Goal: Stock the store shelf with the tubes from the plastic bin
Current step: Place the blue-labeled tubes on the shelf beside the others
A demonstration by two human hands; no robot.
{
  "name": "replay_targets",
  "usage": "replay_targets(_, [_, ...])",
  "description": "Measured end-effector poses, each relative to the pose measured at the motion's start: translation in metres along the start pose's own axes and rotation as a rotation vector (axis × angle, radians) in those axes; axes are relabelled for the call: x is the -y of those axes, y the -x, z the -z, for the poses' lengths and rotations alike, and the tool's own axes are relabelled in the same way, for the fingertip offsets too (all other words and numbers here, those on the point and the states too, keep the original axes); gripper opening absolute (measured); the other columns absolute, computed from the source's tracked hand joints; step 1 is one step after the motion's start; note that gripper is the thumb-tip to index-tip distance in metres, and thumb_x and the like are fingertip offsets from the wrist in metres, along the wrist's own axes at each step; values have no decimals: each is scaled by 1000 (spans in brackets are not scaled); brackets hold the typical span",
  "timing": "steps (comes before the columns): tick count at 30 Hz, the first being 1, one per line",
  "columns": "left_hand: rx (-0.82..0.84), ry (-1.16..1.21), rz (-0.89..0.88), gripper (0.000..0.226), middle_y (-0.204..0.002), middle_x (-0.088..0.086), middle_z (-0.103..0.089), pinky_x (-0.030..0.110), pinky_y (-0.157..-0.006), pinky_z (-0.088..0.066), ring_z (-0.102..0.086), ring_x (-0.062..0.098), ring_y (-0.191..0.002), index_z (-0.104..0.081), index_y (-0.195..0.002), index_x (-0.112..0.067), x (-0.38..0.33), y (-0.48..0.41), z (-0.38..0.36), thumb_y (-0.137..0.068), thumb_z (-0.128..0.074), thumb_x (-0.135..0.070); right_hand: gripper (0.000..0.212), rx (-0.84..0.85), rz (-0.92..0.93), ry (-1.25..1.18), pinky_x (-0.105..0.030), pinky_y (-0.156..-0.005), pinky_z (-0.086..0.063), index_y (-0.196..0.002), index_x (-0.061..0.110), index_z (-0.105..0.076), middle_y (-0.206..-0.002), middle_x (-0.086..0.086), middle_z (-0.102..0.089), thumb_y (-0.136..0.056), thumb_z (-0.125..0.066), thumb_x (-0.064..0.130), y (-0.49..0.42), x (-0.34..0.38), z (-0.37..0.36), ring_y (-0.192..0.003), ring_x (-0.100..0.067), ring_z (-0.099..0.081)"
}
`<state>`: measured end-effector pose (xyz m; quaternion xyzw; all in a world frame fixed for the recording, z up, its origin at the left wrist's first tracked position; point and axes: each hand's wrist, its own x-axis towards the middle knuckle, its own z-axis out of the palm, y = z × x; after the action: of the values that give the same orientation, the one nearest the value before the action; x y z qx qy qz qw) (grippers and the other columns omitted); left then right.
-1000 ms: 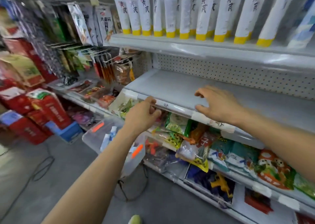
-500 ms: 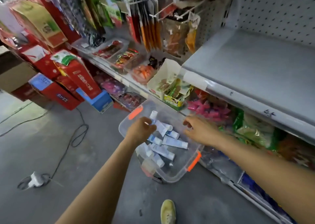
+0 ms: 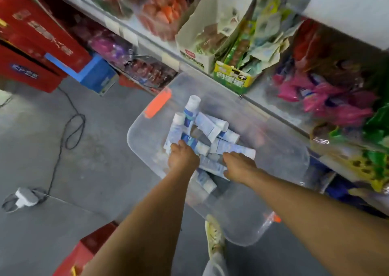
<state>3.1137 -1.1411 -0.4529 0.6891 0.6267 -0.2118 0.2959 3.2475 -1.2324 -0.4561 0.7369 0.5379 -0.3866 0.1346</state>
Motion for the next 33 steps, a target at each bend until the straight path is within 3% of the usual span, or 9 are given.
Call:
replay_targets(4, [-52,-58,66,58,-137,12,-30,34,-96,-44,-37,26,-131,-26,-140,-6,2,-29,-21,-91,-54,-19,38,-50,-19,101,-39,-86,-47,-122,13,-46,-124,-10,-55,-88,-59,24,-27,6,-30,-116,-31,-54])
replay_targets(10, [-66,-182,78,75,-148,13,-9,38,-99,-46,-11,31,-142,-10,-147,1,-2,-41,-42,-89,-55,-14,49,-35,22,175,-36,-88,-43,-131,9,-38,-132,-13,-48,-89,-59,21,-45,11,-55,-120,-29,-48])
replay_targets(15, [-54,411,378,94,-148,17,-13,42,-103,-38,-35,37,-130,0,-149,-9,-6,-42,-31,-83,-66,-15,46,72,-34,-92,-32,-84,-47,-118,15,-51,-122,-8,-55,-79,-65,34,-30,7,-34,-113,-27,-54])
replay_targets(18, [2,679,445,105,-136,15,-37,45,-103,-43,-48,34,-119,-1,-149,-20,-12,-28,-24,-75,-75,-29,16,102,-44,-301,-25,-64,-46,-86,25,-50,-92,-1,-61,-77,-63,28,-9,3,-15,-86,-20,-60])
replay_targets(21, [-7,770,339,89,-128,9,-52,34,-85,-53,-57,28,-104,-12,-150,-14,-18,3,-13,-82,-69,-24,22,81,-94,-479,-20,-46,-35,-69,26,-43,-66,5,-47,-78,-63,25,29,-3,5,-64,-17,-53])
replay_targets(23, [-11,870,298,75,-119,10,-53,29,-75,-50,-57,26,-97,-23,-145,-11,-21,21,-5,-85,-67,-15,23,45,-160,-596,-19,-42,-39,-83,18,-53,-66,-1,-55,-69,-67,31,52,-7,18,-49,-16,-52])
replay_targets(26, [72,1101,256,43,-92,12,-63,34,-70,-53,-60,24,-75,-54,-122,-3,-26,73,7,-81,-66,-10,59,-16,-177,-783,-22,-40,-40,-108,10,-42,-72,-9,-58,-62,-73,30,106,-23,35,-46,-19,-51])
replay_targets(29, [221,1393,188,12,-62,9,-63,27,-49,-53,-61,20,-50,-60,-95,-2,-41,140,18,-89,-53,-10,51,-114,-152,-957,-18,-34,-34,-112,8,-42,-70,-6,-52,-75,-72,27,166,-46,45,-42,-16,-47])
replay_targets(33, [314,1576,74,17,-74,15,-59,35,-59,-53,-57,27,-63,-55,-101,-3,-79,240,15,-93,-45,-13,31,-167,-60,-1209,-17,-35,-28,-101,4,-59,-64,-13,-55,-83,-64,28,261,-81,52,-37,-15,-44])
